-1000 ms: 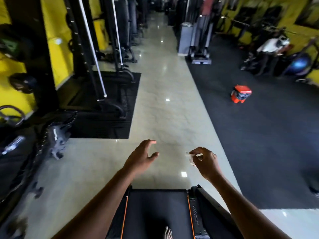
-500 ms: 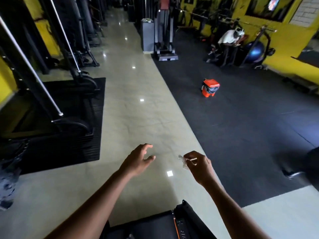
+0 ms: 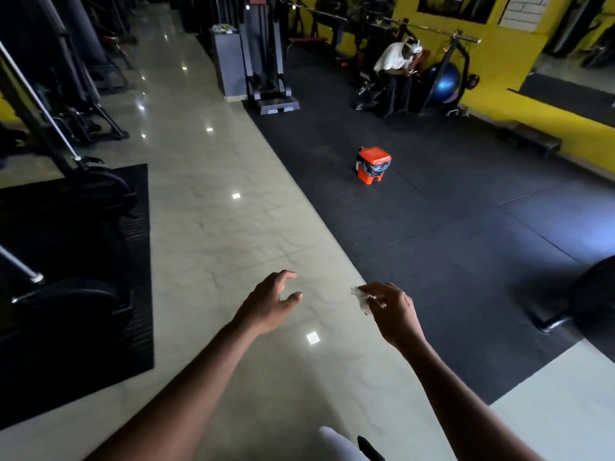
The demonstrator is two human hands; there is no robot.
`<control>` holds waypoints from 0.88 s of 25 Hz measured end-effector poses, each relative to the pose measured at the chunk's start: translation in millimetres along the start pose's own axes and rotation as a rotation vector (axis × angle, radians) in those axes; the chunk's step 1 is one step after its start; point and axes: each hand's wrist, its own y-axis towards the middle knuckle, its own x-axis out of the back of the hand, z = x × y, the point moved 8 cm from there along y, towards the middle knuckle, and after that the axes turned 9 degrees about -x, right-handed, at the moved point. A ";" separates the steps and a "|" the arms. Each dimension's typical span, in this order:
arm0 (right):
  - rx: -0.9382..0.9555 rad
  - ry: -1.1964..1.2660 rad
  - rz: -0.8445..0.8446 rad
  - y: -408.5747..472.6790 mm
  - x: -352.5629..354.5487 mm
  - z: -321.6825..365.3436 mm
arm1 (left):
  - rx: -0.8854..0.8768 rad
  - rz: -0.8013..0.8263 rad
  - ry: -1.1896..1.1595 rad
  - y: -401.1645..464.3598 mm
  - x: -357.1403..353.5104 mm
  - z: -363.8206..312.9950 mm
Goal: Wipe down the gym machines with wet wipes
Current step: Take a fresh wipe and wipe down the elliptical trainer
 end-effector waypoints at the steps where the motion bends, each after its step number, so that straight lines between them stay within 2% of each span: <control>1: -0.004 -0.012 -0.008 23.9 -5.1 -2.0 | -0.009 0.011 0.005 24.5 1.6 9.1; 7: -0.051 -0.053 -0.076 188.0 -23.5 -40.2 | -0.035 0.034 -0.042 215.2 -18.7 64.3; 9: -0.097 -0.043 -0.139 254.2 -7.5 -70.4 | -0.108 0.119 -0.037 311.7 -45.8 66.4; 11: -0.120 -0.003 -0.203 324.2 14.6 -99.3 | -0.196 0.134 -0.034 420.9 -54.0 66.4; 14: -0.080 0.053 -0.365 515.9 11.3 -145.9 | -0.282 -0.005 0.019 632.8 -66.2 109.8; 16: -0.055 0.068 -0.336 659.1 -37.7 -147.6 | -0.203 -0.066 -0.012 738.4 -77.6 170.6; 19: -0.132 0.074 -0.223 791.8 -105.5 -131.1 | -0.064 -0.008 -0.141 818.8 -99.4 246.4; 22: -0.115 0.023 -0.200 934.2 -115.1 -108.9 | -0.029 0.050 -0.191 951.7 -93.2 290.6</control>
